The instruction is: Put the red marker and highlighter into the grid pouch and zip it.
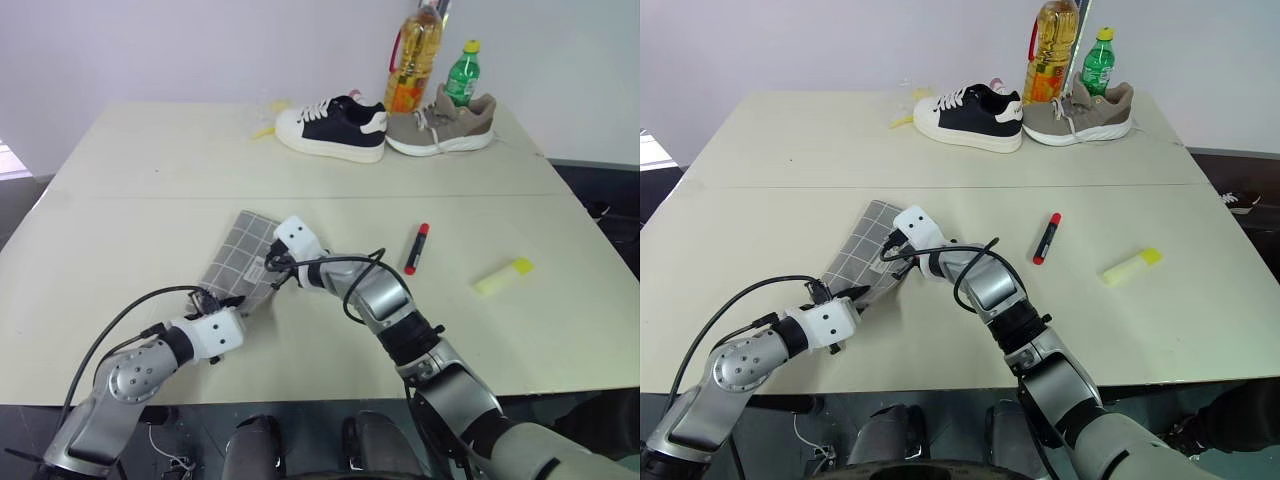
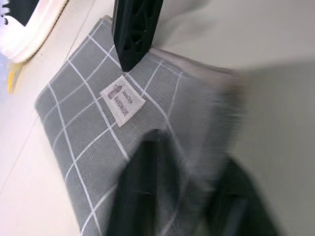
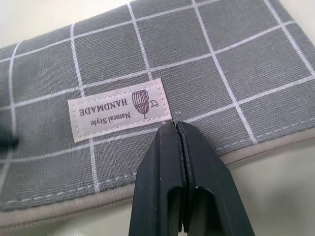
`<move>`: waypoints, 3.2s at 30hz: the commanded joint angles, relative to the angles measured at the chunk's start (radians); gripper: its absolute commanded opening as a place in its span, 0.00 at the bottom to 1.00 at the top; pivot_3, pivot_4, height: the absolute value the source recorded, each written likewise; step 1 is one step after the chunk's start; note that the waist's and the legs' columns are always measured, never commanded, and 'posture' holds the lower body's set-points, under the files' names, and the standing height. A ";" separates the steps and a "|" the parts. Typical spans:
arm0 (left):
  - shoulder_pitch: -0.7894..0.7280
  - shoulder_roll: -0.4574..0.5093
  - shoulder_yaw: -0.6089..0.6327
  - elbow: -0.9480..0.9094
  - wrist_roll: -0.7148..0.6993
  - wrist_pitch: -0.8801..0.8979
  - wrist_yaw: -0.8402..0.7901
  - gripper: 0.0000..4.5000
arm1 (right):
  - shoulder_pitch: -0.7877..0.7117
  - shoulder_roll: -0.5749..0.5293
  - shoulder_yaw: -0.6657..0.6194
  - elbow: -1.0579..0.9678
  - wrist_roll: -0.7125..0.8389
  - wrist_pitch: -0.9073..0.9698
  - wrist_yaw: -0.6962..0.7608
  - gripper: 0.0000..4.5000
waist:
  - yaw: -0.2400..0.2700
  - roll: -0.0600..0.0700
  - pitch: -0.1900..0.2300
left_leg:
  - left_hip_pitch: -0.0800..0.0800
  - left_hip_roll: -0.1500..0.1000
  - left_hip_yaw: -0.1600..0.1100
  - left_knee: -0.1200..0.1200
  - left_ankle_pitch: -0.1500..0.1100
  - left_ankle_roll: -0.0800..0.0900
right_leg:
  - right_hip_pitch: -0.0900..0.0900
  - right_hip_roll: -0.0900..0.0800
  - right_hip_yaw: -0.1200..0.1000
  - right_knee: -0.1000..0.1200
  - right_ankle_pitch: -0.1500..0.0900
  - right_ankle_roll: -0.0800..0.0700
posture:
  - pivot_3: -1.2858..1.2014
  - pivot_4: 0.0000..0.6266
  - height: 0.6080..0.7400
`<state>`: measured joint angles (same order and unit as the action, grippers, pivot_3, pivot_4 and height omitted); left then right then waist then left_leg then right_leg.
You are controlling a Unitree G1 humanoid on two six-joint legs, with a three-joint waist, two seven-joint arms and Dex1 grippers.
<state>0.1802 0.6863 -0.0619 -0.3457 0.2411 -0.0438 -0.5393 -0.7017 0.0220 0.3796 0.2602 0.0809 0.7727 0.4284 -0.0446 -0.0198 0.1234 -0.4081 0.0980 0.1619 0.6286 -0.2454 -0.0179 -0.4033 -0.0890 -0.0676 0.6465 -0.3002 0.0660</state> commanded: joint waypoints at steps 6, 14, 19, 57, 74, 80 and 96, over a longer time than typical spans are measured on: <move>-0.041 -0.107 0.064 -0.025 -0.153 0.047 0.026 0.02 | 0.001 -0.006 -0.103 -0.042 0.005 -0.169 -0.038 0.00 | 0.001 0.000 0.000 | -0.001 0.000 0.000 0.000 0.000 0.000 | 0.000 0.001 0.000 0.000 0.000 0.000 | 0.52 0.24 0.80; -0.037 -0.236 0.121 -0.144 -0.365 0.225 0.028 0.00 | -0.049 -0.220 -0.303 -0.083 0.127 -0.187 0.135 0.42 | 0.004 -0.005 -0.002 | -0.001 -0.001 0.000 0.001 0.000 0.000 | 0.005 0.001 -0.001 0.000 0.000 0.001 | 0.52 0.24 0.80; -0.046 -0.236 0.098 -0.168 -0.388 0.236 0.009 0.00 | -0.029 -0.312 -0.270 -0.057 0.127 -0.212 0.256 0.88 | -0.006 -0.005 -0.002 | 0.000 -0.001 0.000 0.000 0.000 0.000 | 0.005 0.003 -0.001 0.000 0.000 0.001 | 0.52 0.24 0.80; -0.093 -0.273 -0.006 -0.184 -0.410 0.260 0.008 0.00 | 0.003 -0.427 -0.101 -0.192 0.017 -0.289 0.406 0.01 | 0.003 -0.003 -0.001 | 0.000 0.002 -0.001 0.001 0.001 0.000 | 0.005 0.005 -0.001 -0.001 0.000 0.001 | 0.52 0.24 0.80; -0.408 -0.474 -0.145 0.181 -0.279 0.180 0.109 0.00 | 0.032 -0.575 -0.024 -0.435 -0.003 -0.292 0.576 0.01 | 0.011 -0.004 -0.001 | 0.000 -0.001 -0.001 0.002 0.001 0.000 | 0.006 0.006 -0.001 -0.001 0.000 0.001 | 0.52 0.24 0.80; -0.457 -0.496 -0.145 0.237 -0.281 0.148 0.103 0.00 | 0.043 -0.584 -0.012 -0.472 -0.005 -0.300 0.594 0.01 | 0.010 -0.004 -0.001 | 0.000 0.000 -0.001 0.002 0.001 0.000 | 0.006 0.007 -0.001 -0.001 0.000 0.001 | 0.52 0.24 0.80; -0.406 -0.441 -0.089 0.181 -0.271 0.140 0.119 0.00 | -0.005 -0.693 -0.292 -0.353 0.083 0.043 0.475 0.87 | 0.030 -0.004 -0.001 | 0.000 0.000 -0.001 0.002 0.001 0.000 | 0.006 0.005 -0.001 -0.001 0.000 0.001 | 0.52 0.24 0.80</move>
<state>-0.2266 0.2437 -0.1672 -0.1250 -0.0323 0.1176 -0.4293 -0.6767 -0.6568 0.1623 -0.1219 0.1541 0.7451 0.9504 -0.0142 -0.0239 0.1220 -0.4079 0.0976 0.1607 0.6310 -0.2447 -0.0180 -0.3975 -0.0842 -0.0686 0.6454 -0.2999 0.0668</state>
